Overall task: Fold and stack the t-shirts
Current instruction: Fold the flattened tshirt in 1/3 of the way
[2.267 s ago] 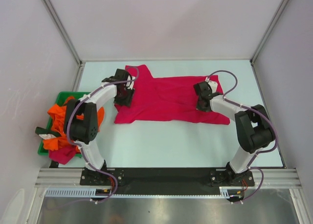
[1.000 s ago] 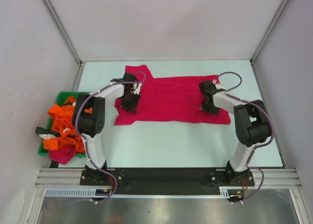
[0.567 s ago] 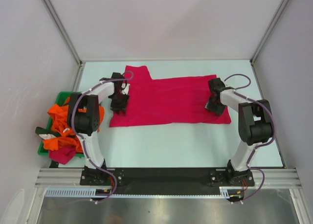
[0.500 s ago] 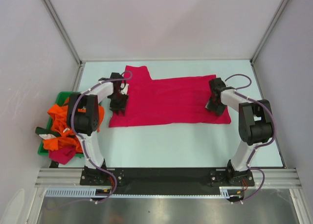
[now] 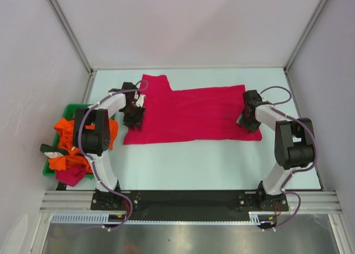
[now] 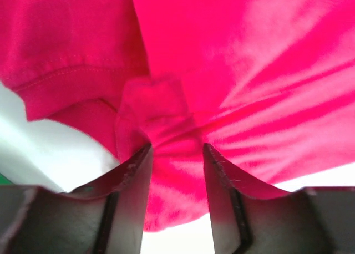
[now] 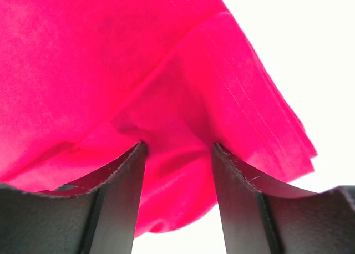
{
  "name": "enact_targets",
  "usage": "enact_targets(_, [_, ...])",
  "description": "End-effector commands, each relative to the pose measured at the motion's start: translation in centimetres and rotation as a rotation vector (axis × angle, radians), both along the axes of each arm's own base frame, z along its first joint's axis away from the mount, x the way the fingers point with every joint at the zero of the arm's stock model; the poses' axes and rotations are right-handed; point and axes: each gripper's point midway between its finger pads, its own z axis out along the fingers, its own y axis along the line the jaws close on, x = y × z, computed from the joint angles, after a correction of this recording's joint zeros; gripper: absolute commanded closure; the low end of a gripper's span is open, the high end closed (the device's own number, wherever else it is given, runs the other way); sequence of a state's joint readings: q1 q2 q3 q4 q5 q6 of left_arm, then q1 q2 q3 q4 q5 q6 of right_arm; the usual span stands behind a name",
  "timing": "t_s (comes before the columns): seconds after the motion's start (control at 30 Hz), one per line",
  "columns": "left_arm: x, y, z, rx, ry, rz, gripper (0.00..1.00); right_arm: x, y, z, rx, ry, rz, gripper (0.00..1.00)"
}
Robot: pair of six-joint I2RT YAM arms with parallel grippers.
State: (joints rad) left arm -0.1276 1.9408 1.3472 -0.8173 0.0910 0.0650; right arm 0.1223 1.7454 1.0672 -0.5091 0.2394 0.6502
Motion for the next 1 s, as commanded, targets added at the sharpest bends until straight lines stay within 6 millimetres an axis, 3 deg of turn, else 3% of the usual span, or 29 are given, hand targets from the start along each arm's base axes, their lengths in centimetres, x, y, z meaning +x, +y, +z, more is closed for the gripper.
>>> enact_targets(0.0, [1.8,-1.5,6.4,-0.143,-0.164,-0.06,0.51,2.2,0.6,5.6,-0.049,-0.181,0.048,0.42])
enact_targets(0.1, [2.4,-2.5,8.2,-0.192,-0.205,-0.073,0.51,2.5,0.6,8.1,-0.101,-0.204,0.061,0.43])
enact_targets(0.17, [2.1,-2.8,8.2,-0.207,-0.195,-0.079,0.52,1.8,0.3,8.2,-0.12,-0.173,0.056,0.44])
enact_targets(0.3, [0.3,-2.9,5.8,-0.176,-0.117,-0.088,0.54,-1.2,-0.4,6.5,-0.13,-0.099,0.022,0.47])
enact_targets(0.33, [0.0,-2.9,5.3,-0.166,-0.105,-0.087,0.55,-2.4,-0.6,5.3,-0.133,-0.065,0.018,0.47])
enact_targets(0.47, [-1.5,-3.0,3.0,-0.116,-0.032,-0.108,0.55,-4.0,-1.1,3.1,-0.133,-0.006,-0.004,0.48])
enact_targets(0.67, [-1.7,-2.6,2.0,-0.081,-0.014,-0.103,0.57,-3.3,-0.9,1.6,-0.143,0.004,-0.007,0.5])
enact_targets(0.73, [-1.4,-2.6,2.4,-0.086,-0.038,-0.092,0.57,-2.8,-0.7,2.3,-0.151,-0.027,-0.008,0.5])
enact_targets(0.97, [1.0,-4.0,7.1,-0.162,-0.226,-0.083,0.56,-0.1,2.7,6.9,-0.184,-0.149,0.093,0.48])
